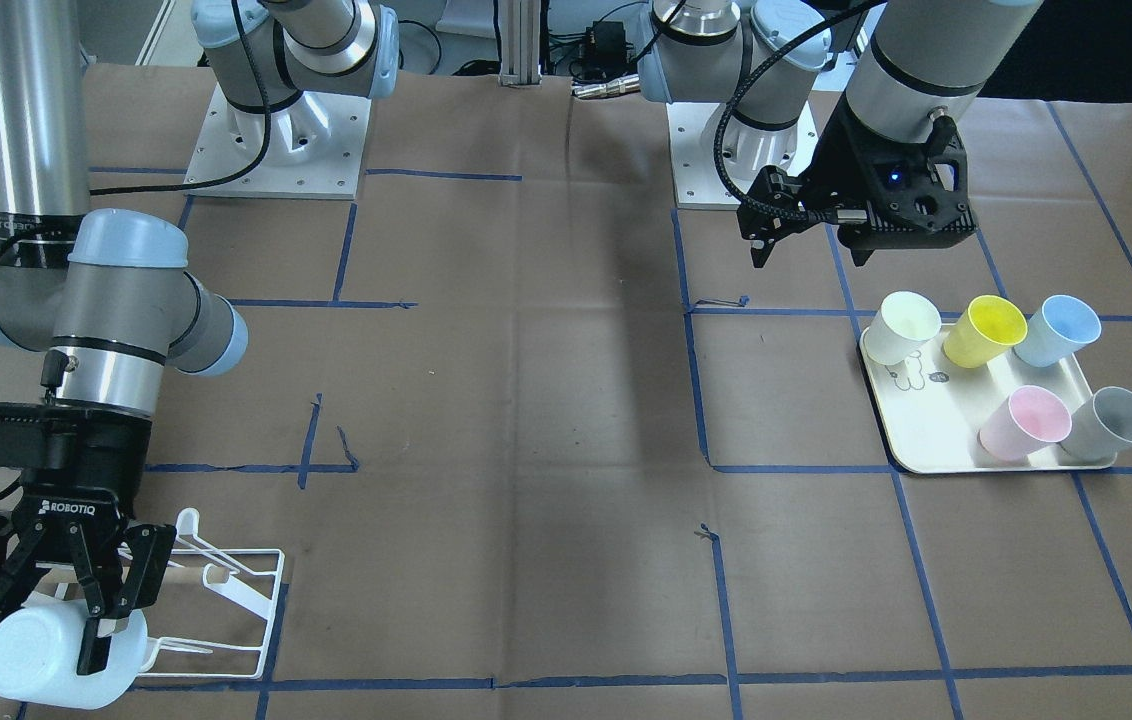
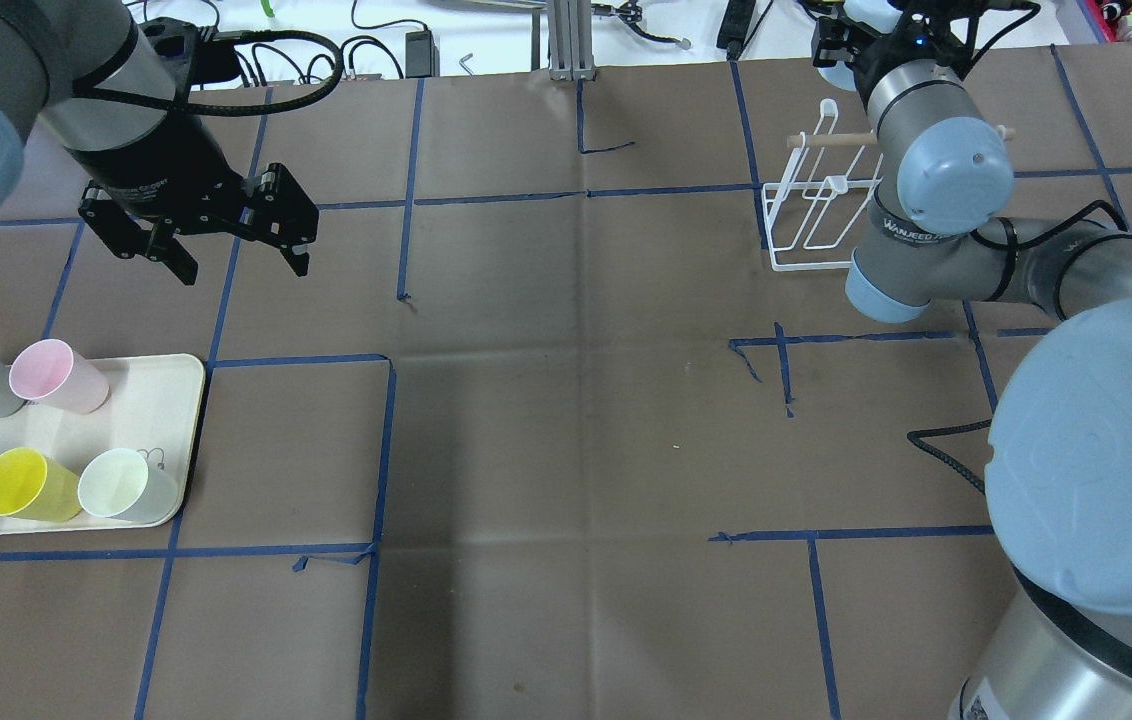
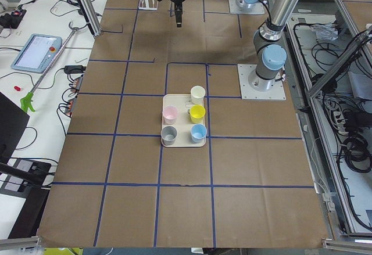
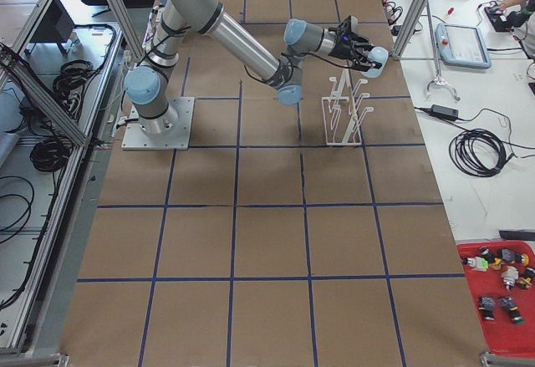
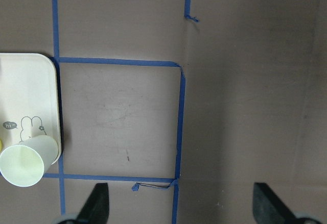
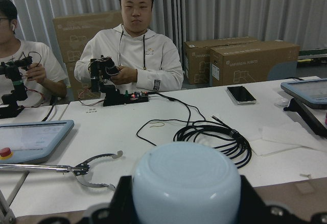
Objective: Transfer IKEA cup to right arm and place on rack
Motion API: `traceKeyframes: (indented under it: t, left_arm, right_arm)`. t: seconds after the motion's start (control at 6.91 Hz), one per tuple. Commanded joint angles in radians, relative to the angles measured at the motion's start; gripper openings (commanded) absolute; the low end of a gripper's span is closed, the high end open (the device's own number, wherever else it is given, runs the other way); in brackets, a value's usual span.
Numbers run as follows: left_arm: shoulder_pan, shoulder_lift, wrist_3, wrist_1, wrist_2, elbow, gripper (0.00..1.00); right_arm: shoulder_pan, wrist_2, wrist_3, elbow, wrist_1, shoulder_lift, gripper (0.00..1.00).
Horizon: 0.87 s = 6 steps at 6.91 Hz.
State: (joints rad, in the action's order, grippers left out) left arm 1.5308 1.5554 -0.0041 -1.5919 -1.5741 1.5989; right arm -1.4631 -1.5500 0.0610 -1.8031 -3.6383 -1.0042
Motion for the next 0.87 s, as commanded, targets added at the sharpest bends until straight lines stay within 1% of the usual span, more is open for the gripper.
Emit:
traceKeyframes:
  t: [0.0,0.14,0.29,0.43,0.58,0.72]
  left_arm:
    - [0.000,0.000,0.000,0.009,0.002,0.003,1.00]
    - [-0.001,-0.020,0.007,0.004,-0.004,0.021,1.00]
    - [-0.020,-0.050,0.127,0.007,-0.009,0.074,1.00]
    - [-0.099,-0.108,0.232,0.007,-0.009,0.132,1.00]
    - [-0.217,-0.156,0.316,0.007,-0.006,0.207,1.00]
    - [-0.313,-0.211,0.440,0.035,-0.009,0.287,1.00]
  right_arm:
    - [0.001,-0.013,-0.006,-0.037,0.000,0.016,0.19]
    - [0.001,-0.015,-0.004,-0.036,-0.002,0.016,0.19]
    - [0.000,-0.015,-0.003,-0.033,-0.002,0.016,0.19]
    - [-0.002,-0.015,-0.001,-0.035,-0.003,0.018,0.19]
    - [-0.005,-0.018,-0.001,-0.038,-0.003,0.018,0.19]
    - [-0.008,-0.030,-0.001,-0.042,-0.002,0.018,0.20]
